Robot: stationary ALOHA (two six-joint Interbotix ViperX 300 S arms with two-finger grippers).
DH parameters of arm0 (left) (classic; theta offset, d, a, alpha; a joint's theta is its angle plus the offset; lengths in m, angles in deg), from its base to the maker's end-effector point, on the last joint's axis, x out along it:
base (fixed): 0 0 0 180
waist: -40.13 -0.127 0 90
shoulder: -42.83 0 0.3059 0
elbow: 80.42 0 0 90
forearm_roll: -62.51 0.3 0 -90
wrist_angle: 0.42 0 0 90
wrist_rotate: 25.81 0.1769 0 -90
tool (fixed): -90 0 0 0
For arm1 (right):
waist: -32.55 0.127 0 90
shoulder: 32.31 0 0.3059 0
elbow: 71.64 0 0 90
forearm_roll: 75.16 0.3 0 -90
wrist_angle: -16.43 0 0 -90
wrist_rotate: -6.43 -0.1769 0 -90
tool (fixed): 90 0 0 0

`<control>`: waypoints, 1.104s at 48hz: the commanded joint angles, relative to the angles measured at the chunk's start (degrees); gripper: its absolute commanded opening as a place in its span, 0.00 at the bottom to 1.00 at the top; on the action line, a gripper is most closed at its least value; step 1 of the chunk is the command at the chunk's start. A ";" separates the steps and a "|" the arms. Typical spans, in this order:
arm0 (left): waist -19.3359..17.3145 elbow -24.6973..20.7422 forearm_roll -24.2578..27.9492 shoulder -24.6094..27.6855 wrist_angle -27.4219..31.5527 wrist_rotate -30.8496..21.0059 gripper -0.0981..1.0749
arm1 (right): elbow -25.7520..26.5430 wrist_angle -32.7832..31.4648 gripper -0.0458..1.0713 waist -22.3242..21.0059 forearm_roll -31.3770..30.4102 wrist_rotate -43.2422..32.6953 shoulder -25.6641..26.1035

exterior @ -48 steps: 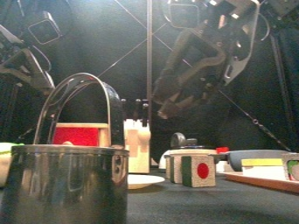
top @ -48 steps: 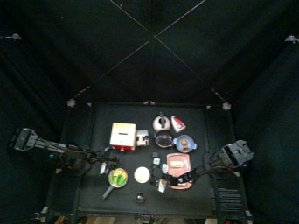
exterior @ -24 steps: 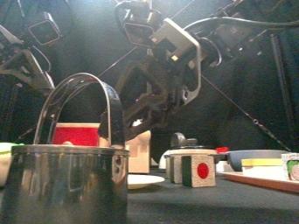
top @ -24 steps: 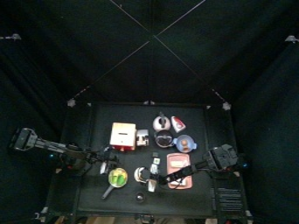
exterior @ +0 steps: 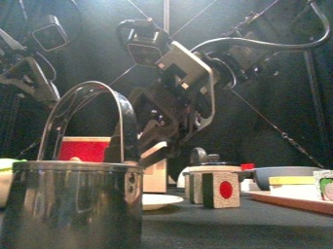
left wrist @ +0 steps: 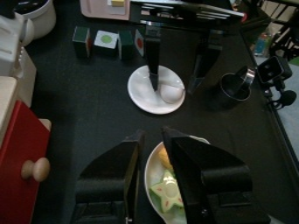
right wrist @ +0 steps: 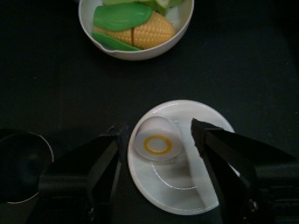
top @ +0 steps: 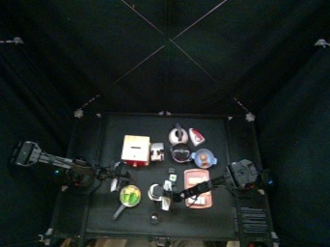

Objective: Grab egg half from small plate

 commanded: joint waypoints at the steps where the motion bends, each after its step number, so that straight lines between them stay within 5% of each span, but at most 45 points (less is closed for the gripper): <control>1: -0.18 -0.70 -0.09 0.00 -0.09 0.09 0.67 | 1.67 0.44 0.86 -0.26 0.00 0.09 0.70; 53: -0.35 -0.44 -0.09 0.00 -0.09 0.09 0.67 | 2.46 1.41 0.80 -1.58 0.00 0.18 -1.49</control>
